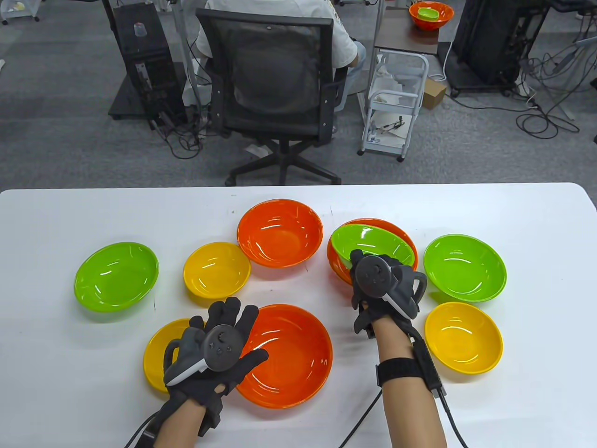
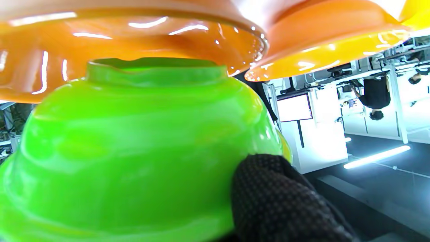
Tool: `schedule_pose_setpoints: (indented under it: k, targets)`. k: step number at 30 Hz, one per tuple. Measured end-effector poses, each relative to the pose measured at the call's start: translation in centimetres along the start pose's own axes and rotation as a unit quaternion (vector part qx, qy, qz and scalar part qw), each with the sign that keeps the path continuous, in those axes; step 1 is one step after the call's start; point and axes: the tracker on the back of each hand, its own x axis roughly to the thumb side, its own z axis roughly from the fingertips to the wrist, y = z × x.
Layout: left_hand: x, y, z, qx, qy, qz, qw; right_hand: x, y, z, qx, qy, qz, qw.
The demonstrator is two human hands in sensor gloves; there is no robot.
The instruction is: Nest bowls by size, largest on bottom, smallest on top
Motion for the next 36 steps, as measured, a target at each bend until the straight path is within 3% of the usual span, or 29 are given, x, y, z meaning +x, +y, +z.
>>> schedule_pose_setpoints:
  k: [10,29,36]
  targets:
    - [0.1,0.0,0.1,0.002,0.000,0.000,1.000,-0.7,2.1,0.4,0.012,0.008,0.041,0.999]
    - [0.0,0.0,0.0,-0.005,0.004,0.005,1.000,-0.8,3.4,0.7,0.017,-0.008,0.076,0.997]
    - [0.1,0.0,0.0,-0.008,0.007,0.005,1.000,-0.9,4.0,0.8,0.094,0.004,0.053,0.994]
